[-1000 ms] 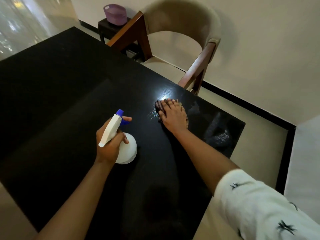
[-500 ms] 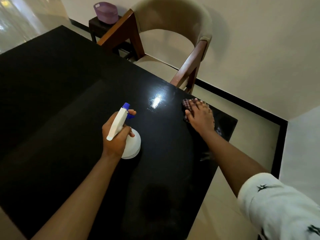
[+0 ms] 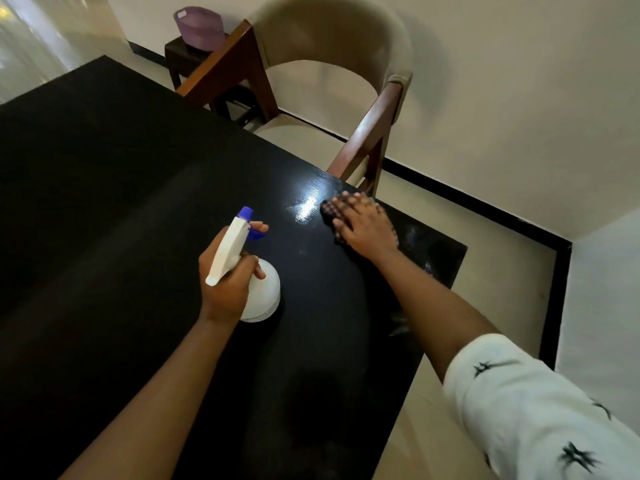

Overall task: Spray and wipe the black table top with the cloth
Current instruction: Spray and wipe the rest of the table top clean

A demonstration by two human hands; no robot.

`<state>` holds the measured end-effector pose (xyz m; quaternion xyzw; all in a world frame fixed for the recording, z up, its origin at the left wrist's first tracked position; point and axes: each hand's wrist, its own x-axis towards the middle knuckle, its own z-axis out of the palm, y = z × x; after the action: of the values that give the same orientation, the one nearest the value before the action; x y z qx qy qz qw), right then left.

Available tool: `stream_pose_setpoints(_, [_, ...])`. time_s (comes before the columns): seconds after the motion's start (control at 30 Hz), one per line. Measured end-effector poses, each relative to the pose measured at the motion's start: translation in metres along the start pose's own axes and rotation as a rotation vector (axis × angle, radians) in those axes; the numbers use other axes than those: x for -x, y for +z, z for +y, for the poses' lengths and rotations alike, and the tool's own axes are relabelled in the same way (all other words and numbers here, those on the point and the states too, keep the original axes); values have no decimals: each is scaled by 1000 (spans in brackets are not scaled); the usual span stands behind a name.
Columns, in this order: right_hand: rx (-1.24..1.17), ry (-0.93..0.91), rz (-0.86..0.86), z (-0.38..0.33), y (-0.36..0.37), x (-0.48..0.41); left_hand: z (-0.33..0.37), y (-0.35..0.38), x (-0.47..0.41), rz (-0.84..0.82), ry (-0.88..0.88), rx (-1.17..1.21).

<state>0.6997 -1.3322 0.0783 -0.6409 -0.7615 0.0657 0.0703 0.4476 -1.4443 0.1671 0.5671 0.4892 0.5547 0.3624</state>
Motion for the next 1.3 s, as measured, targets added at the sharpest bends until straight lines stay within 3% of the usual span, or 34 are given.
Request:
stream_pose_setpoints(0.13, [-57,186,67,32,-11,-16,1,3,0,8,1,-12])
stream_pose_setpoints(0.27, [-105,320,-31,67,-25,-26,7,8,-3,16,0,-5])
stream_pose_setpoints(0.4, [244,355,-97,78,-58,-20,5,5,-4,13,-13,19])
stream_pose_setpoints(0.53, [223,52,108,26,-72,7,-1,2,-4,6,-19,25])
stream_pose_setpoints(0.63, [209,-248,-17,-40,-53,34,0,1,-6,-1,8,0])
stream_pose_setpoints(0.73, [287,-389,-136,-79,-16,54,6,1,-5,-7,21,-25])
stream_pose_setpoints(0.93, [229,-32,40,-27,-17,24,3,4,-5,12,-22,-19])
stream_pose_setpoints(1.03, [324,157,-8,34,-36,5,2,6,-2,32,-32,-12])
stream_pose_setpoints(1.2, [474,403,-249,120,-68,19,1,8,-1,48,-31,-15])
stream_pose_setpoints(1.3, [299,533,-57,150,-73,45,4,9,1,48,-32,-25])
